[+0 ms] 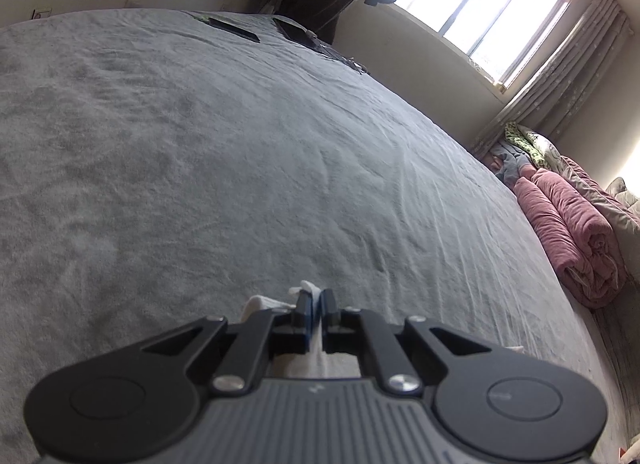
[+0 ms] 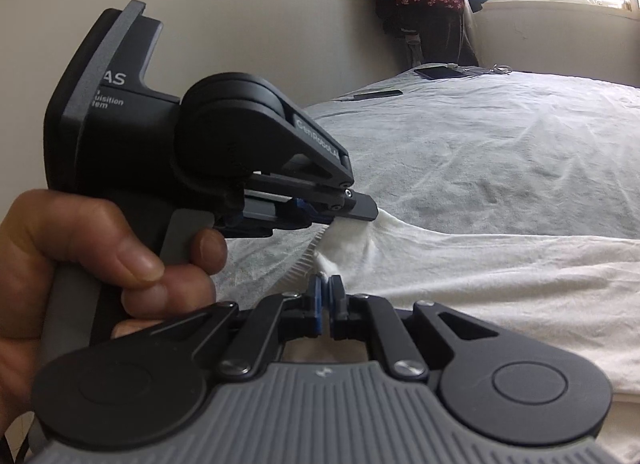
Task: Fold clothes
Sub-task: 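Open both grippers and lay the folded white garment flat on the bed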
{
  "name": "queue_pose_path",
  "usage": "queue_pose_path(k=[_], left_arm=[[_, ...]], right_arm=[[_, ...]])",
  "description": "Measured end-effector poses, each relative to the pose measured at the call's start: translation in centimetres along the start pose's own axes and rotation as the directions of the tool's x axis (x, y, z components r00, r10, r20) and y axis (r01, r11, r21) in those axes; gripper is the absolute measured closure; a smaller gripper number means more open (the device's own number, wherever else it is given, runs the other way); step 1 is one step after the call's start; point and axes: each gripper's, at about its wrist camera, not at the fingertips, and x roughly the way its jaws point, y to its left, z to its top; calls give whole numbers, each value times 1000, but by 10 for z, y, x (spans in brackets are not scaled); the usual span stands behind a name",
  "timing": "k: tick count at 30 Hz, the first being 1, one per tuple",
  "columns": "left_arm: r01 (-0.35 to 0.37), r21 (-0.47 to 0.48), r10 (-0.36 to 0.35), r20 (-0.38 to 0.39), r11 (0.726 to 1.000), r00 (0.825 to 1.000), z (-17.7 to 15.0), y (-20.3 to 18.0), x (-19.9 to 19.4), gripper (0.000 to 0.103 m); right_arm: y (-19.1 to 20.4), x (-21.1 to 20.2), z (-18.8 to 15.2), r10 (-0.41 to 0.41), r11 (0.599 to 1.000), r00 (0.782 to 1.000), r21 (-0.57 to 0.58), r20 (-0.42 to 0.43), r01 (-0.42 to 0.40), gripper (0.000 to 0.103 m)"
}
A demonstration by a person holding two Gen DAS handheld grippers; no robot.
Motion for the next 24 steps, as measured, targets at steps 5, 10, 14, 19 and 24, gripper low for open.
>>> queue_pose_path(k=[5, 10, 14, 19, 24], left_arm=[[-37, -10, 37, 12, 999, 999, 3, 3, -3, 101], [-70, -10, 71, 56, 997, 996, 6, 1, -15, 100], [-60, 9, 60, 66, 998, 996, 6, -6, -19, 100], [-41, 47, 38, 56, 998, 998, 1, -19, -19, 99], [-1, 83, 0, 15, 997, 1000, -11, -39, -14, 96]], right_arm=[[3, 6, -2, 3, 1000, 1000, 9, -26, -3, 95], [2, 3, -5, 61, 997, 996, 39, -59, -59, 89], [-1, -13, -2, 93, 995, 995, 49, -46, -91, 89], [-24, -44, 1, 14, 996, 1000, 84, -14, -12, 65], [-62, -87, -7, -90, 986, 996, 142, 1, 89, 65]])
